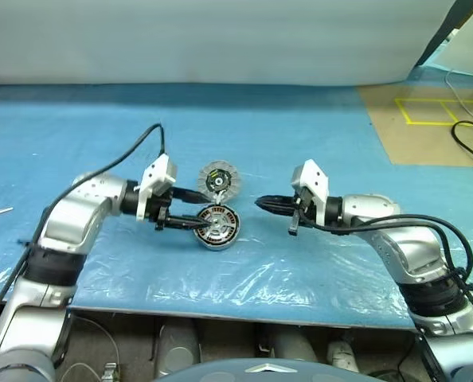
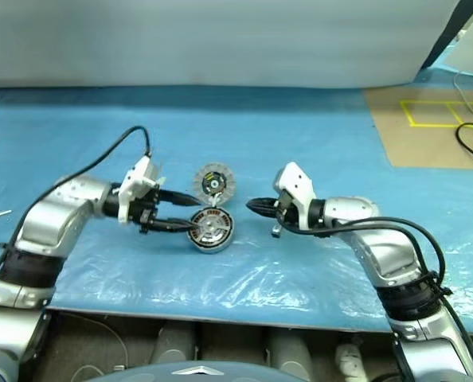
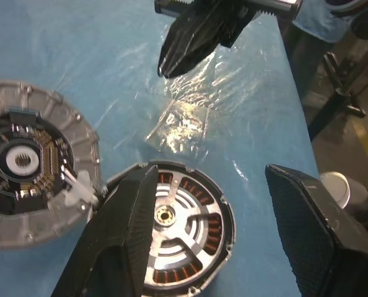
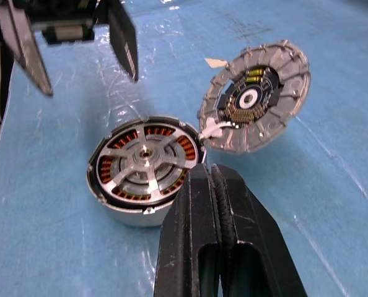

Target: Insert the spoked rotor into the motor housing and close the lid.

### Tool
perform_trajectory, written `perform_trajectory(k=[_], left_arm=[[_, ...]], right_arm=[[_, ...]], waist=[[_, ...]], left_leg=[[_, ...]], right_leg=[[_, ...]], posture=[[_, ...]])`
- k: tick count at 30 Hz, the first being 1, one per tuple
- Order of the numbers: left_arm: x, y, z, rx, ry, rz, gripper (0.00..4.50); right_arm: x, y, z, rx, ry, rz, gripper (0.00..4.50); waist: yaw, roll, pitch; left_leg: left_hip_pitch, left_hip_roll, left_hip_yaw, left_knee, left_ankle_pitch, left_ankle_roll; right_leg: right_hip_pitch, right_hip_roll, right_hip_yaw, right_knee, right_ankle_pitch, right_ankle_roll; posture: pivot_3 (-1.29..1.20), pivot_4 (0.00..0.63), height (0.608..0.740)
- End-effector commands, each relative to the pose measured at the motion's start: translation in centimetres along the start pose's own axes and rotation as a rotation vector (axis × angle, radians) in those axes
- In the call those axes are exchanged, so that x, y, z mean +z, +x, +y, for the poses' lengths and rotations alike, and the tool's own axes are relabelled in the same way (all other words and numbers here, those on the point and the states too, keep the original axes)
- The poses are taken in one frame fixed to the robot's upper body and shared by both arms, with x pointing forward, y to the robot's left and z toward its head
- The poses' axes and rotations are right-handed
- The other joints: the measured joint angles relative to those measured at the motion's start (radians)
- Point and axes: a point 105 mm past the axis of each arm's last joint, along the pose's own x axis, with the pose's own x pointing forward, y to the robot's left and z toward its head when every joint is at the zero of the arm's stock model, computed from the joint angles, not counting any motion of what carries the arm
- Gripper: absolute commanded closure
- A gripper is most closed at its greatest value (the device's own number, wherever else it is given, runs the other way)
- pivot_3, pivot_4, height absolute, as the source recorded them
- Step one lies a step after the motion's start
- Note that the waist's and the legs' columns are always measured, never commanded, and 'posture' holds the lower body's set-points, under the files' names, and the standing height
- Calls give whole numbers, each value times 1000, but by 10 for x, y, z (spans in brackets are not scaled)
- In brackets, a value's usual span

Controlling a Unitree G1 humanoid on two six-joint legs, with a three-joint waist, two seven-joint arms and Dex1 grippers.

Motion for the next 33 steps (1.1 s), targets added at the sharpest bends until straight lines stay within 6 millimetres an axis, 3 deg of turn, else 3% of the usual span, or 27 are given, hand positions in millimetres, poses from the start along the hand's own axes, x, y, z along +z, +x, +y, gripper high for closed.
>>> perform_trajectory(k=[1,8,12,23,25,32,33], left_arm=[[-2,-6,-4,100,21,-52,1581],[-23,-17,11,333,-67,-126,1581],[-30,-29,19,396,-90,-124,1581],[-24,-31,53,462,-110,-176,1581],[-21,-26,65,462,-109,-181,1581],[-5,-21,94,446,-158,-232,1581],[-6,-21,98,442,-169,-239,1867]], right_arm=[[6,16,5,89,-37,-16,4500],[-5,54,3,199,23,2,4500],[-1,68,10,269,26,-11,4500],[-26,82,25,345,102,88,4500],[-24,81,19,305,75,81,4500],[24,44,0,244,81,-87,4500],[28,35,0,233,73,-93,4500]], waist=[[-1,0,0],[-1,0,0],[-3,0,0],[-2,0,0],[-2,0,0],[0,-1,0],[1,-1,0]], left_leg=[[0,0,0,1,0,0],[1,1,0,3,0,1],[1,1,0,4,0,1],[2,1,0,4,1,2],[2,1,0,4,1,2],[1,-1,0,6,1,2],[1,-1,0,6,1,2]], right_leg=[[0,0,0,0,0,0],[0,0,-1,2,0,0],[0,0,-1,2,0,0],[0,-1,-2,3,0,0],[0,-1,-2,4,0,0],[0,-2,-1,6,0,0],[-1,-2,-1,5,0,0]], posture=[[0,150,740],[0,150,740],[0,150,740],[0,150,740],[0,150,740],[0,150,740],[0,150,740]])
